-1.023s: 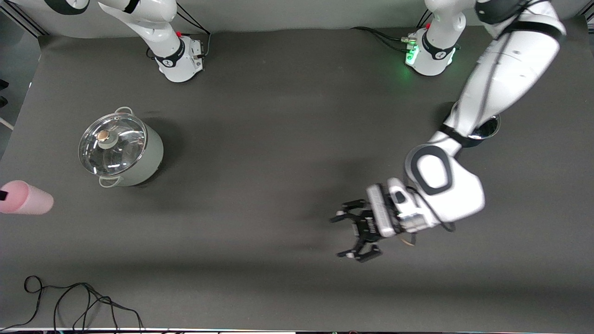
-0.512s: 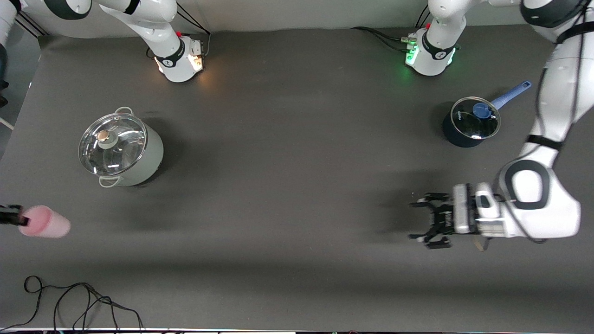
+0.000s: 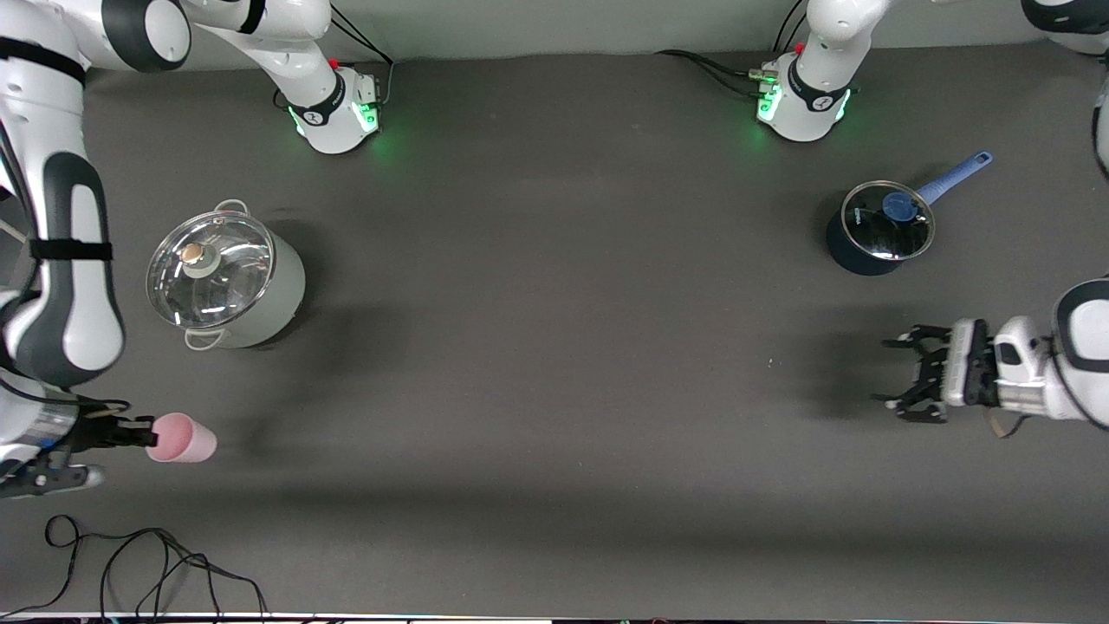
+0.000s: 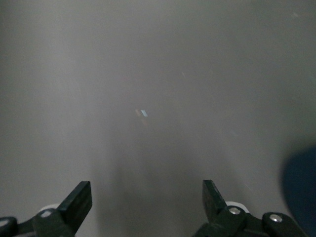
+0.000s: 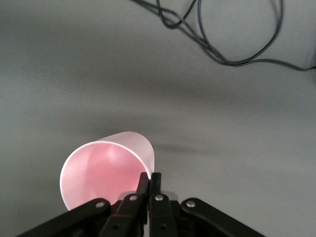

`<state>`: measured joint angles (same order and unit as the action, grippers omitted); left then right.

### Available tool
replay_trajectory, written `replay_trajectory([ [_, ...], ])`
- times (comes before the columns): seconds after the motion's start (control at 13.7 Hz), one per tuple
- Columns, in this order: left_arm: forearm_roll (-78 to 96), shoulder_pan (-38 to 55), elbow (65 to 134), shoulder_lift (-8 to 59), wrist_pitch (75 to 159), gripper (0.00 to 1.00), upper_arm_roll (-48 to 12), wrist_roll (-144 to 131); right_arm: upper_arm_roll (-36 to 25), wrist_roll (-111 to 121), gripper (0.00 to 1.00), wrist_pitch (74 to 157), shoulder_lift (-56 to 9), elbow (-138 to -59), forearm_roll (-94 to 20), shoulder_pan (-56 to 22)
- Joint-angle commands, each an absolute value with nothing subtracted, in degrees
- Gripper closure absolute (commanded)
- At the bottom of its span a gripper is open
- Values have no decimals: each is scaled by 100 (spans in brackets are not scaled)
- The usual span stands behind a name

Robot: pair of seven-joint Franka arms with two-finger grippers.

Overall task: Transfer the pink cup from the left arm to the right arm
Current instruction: 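Lower the pink cup with the right gripper while the left gripper retracts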

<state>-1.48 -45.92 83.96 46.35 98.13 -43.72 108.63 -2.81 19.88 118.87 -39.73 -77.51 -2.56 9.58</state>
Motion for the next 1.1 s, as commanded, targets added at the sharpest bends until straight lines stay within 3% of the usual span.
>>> replay_trajectory([
  [0.0, -588, -4641, 8640, 3781, 9458, 0, -4228, 10145, -281, 2127, 100, 12154, -4165, -7734, -229, 870],
  [0.22, -676, -4632, 8640, 3175, 9290, 0, -3877, 9398, -273, 2127, 100, 12331, -4376, -7734, -220, 870],
  [0.66, -835, -4641, 8402, 2418, 9386, 0, -3744, 7519, -272, 2144, 100, 12454, -4623, -7717, -211, 870],
  [0.73, -826, -4632, 8385, 2373, 9422, 0, -3753, 7123, -272, 2145, 88, 12445, -4623, -7708, -211, 870],
  [0.8, -826, -4641, 8350, 2364, 9439, 0, -3753, 6797, -281, 2145, 68, 12445, -4623, -7708, -211, 870],
  [0.88, -809, -4641, 8289, 2364, 9483, 0, -3753, 6594, -281, 2145, 20, 12445, -4623, -7708, -202, 870],
  [0.95, -809, -4641, 8201, 2364, 9553, 0, -3753, 6400, -281, 2136, 1, 12445, -4606, -7699, -202, 870],
  [1.02, -809, -4632, 8148, 2364, 9536, 0, -3753, 6059, -281, 2136, 1, 12437, -4597, -7699, -202, 879],
])
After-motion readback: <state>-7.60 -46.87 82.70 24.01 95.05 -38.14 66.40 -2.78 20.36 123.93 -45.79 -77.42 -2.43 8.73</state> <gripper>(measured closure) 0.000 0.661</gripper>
